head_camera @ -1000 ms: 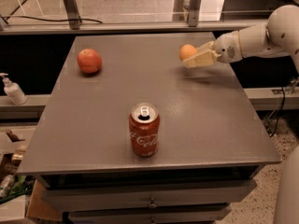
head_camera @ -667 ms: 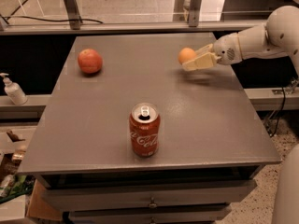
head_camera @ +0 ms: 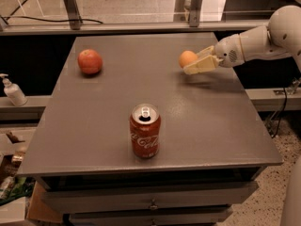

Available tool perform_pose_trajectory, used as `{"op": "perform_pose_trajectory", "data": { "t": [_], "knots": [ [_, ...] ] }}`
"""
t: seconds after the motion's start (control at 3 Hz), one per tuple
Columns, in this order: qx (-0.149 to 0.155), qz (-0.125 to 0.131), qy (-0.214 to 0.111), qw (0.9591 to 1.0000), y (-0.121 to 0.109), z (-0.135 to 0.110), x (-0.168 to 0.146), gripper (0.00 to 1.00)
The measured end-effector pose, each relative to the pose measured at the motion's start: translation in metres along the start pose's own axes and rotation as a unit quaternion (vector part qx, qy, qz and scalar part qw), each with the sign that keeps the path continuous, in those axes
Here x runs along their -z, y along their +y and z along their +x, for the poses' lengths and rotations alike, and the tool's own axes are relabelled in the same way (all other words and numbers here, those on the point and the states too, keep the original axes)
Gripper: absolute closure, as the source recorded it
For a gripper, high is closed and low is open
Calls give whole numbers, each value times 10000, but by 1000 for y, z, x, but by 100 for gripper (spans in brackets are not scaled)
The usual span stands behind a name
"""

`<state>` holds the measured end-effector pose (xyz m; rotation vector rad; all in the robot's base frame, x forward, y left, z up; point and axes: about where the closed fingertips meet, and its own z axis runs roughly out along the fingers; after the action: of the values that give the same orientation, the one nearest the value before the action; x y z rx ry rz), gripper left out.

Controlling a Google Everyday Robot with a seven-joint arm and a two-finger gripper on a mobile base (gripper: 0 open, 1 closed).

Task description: Move orange near coke can

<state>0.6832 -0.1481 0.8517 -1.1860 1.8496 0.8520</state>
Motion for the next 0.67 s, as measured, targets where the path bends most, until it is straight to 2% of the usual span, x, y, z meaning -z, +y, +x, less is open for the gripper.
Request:
{"op": "perform_pose_trajectory", "data": {
  "t": [0.67],
  "knots": [
    [236,-322,52,9992,63,4,35,100]
  ]
}}
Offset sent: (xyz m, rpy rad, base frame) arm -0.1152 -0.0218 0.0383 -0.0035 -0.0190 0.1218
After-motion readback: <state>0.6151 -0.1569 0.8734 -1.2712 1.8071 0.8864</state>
